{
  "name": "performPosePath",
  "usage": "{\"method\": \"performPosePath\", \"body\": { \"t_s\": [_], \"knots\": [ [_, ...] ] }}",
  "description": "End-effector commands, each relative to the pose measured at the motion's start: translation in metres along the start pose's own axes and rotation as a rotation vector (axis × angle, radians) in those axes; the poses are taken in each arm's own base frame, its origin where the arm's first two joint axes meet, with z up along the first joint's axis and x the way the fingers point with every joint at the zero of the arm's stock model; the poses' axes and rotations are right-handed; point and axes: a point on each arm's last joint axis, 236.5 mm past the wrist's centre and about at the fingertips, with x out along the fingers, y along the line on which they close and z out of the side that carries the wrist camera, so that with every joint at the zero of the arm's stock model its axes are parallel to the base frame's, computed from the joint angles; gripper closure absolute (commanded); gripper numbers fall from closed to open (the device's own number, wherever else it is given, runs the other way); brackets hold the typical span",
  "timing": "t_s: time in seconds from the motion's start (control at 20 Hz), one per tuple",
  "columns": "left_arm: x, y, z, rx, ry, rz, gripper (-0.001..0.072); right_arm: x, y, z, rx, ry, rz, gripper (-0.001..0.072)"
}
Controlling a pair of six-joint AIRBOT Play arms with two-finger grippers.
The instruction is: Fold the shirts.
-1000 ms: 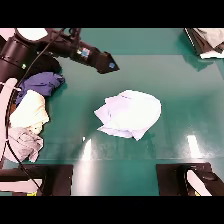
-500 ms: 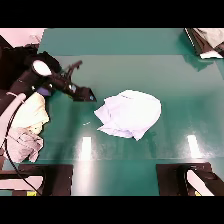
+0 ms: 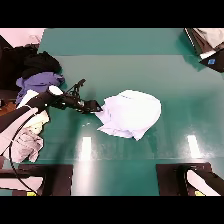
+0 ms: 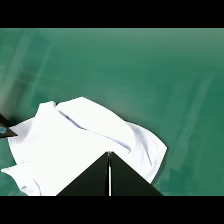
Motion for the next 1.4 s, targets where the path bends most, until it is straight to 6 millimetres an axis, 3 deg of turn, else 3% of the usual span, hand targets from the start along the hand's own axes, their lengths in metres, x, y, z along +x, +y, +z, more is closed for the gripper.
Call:
{"method": "performPosePath", "body": {
  "t_s": [0.0,0.05,0.15,0.25,0.3,0.35,0.4,0.55,0.75,0.9,1.1,1.15,1.25,1.3,1.35],
  "knots": [
    [0.011,-0.006,0.0,0.0,-0.02,-0.002,0.0416,0.009,0.002,-0.008,0.014,0.046,0.03,0.0693],
    [0.01,-0.009,0.0,0.004,-0.015,-0.012,0.0687,0.014,0.006,-0.017,0.014,0.066,0.041,0.0693],
    [0.003,-0.021,0.005,0.042,0.004,-0.034,0.0684,0.033,0.017,-0.049,0.026,0.135,0.073,0.0693],
    [-0.01,-0.039,0.014,0.096,0.021,-0.066,0.0684,0.062,0.033,-0.094,0.07,0.208,0.115,0.0684],
    [-0.016,-0.048,0.018,0.126,0.027,-0.076,0.0684,0.076,0.041,-0.12,0.071,0.251,0.136,0.0522],
    [-0.021,-0.057,0.022,0.149,0.031,-0.091,0.0683,0.09,0.048,-0.145,0.07,0.287,0.153,0.0217],
    [-0.024,-0.063,0.025,0.165,0.032,-0.101,0.0683,0.105,0.058,-0.173,0.068,0.33,0.18,0.0135],
    [-0.027,-0.068,0.027,0.18,0.033,-0.105,0.0683,0.14,0.088,-0.233,-0.018,0.415,0.226,0.0138],
    [-0.028,-0.066,0.022,0.188,0.055,-0.099,0.0683,0.171,0.112,-0.271,-0.249,0.488,0.214,0.0139],
    [-0.028,-0.066,0.021,0.188,0.057,-0.099,0.0683,0.187,0.127,-0.279,-0.327,0.542,0.219,0.014],
    [-0.028,-0.066,0.02,0.189,0.064,-0.101,0.0683,0.204,0.117,-0.282,-0.388,0.615,0.149,0.0159],
    [-0.028,-0.066,0.02,0.189,0.063,-0.101,0.0683,0.205,0.115,-0.286,-0.391,0.643,0.146,0.0276],
    [-0.028,-0.066,0.02,0.189,0.064,-0.101,0.0683,0.205,0.117,-0.284,-0.401,0.644,0.15,0.0591],
    [-0.028,-0.066,0.019,0.188,0.068,-0.103,0.0683,0.205,0.117,-0.277,-0.404,0.618,0.15,0.0684],
    [-0.032,-0.066,0.018,0.187,0.07,-0.108,0.0683,0.201,0.115,-0.27,-0.409,0.593,0.143,0.0693]
  ]
}}
